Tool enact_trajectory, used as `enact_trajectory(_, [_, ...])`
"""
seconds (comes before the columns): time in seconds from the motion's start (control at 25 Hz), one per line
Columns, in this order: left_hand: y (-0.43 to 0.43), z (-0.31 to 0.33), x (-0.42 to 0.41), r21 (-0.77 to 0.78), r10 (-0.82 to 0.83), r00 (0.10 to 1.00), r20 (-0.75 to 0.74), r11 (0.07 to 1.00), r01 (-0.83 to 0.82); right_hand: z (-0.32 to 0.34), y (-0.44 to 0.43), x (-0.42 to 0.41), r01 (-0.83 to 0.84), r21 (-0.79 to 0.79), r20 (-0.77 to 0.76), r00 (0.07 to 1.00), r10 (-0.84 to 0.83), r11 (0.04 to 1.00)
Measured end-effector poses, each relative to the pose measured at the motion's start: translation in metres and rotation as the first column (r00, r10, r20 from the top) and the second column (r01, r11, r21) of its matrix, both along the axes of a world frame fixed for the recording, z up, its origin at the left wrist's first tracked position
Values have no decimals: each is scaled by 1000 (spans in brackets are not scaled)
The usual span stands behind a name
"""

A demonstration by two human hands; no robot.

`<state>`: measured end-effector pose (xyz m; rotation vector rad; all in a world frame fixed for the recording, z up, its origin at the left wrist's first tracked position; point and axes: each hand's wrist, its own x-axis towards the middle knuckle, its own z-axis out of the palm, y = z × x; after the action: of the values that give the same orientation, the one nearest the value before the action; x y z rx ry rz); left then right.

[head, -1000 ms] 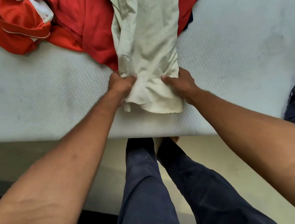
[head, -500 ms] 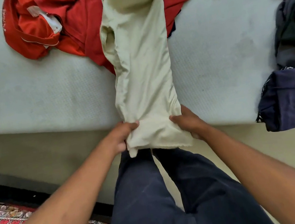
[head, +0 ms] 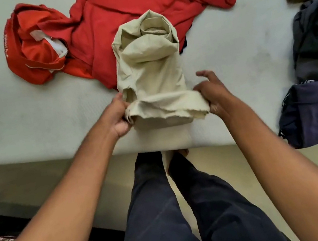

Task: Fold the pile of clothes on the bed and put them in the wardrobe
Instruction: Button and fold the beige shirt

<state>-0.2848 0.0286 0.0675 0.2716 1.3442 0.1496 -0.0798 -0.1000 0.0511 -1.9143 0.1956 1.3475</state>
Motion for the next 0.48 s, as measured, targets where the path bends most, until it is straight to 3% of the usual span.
enact_trajectory(0.2, [116,-51,64,72,-34,999,-17,997,35,-44,119,55,305,149,-81,952,-296,941])
enact_trajectory(0.36, [170,-85,98,261,-46,985,-164,961,88,-75,174,88,484,290,-189,874,-447,825])
enact_trajectory(0.44, [172,-98,100,450,-70,968,-243,876,176,-83,179,93,423,325,-91,904,-418,846])
enact_trajectory(0.48, [170,-104,97,600,-61,953,-296,765,235,-86,177,92,380,347,16,912,-410,858])
